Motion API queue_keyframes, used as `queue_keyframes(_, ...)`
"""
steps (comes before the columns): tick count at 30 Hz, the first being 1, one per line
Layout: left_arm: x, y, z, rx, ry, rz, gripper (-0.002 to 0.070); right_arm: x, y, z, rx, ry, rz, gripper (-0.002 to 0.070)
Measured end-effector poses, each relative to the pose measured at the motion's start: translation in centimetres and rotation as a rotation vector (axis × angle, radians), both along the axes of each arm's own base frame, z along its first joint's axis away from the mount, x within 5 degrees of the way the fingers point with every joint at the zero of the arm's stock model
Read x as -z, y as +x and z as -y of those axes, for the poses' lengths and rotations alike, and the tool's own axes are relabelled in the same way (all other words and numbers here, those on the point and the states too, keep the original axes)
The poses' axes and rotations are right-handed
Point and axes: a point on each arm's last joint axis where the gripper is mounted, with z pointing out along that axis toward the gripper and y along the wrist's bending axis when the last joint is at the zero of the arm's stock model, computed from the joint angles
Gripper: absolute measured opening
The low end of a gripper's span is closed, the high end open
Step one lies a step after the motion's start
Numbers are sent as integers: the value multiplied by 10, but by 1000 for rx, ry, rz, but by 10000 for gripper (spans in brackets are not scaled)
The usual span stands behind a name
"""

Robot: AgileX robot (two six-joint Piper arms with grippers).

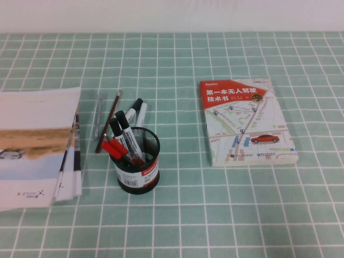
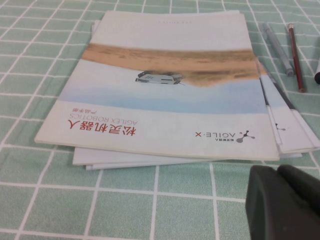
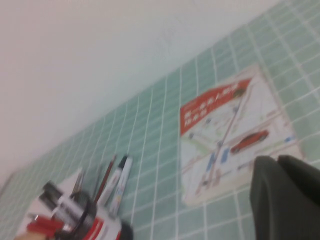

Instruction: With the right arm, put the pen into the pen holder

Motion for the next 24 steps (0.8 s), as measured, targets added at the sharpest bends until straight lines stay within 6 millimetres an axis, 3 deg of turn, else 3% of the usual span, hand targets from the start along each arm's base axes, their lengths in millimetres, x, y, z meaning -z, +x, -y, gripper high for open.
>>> queue_keyframes(4,0,0,0,0,0,0,-4,-28,13,-9,-92,-30,-130,-20)
queue_keyframes(9,0,0,0,0,0,0,-4,-56,46,-20,-205,-131,-341,-20)
queue_keyframes(17,0,0,0,0,0,0,-4,-85,131,-36,-351,-283,-562,-20)
queue_keyframes(20,0,0,0,0,0,0,-4,-85,166,-54,-410,-343,-614,-20)
queue_keyframes(24,0,0,0,0,0,0,-4,-82,207,-93,-475,-437,-659,-20)
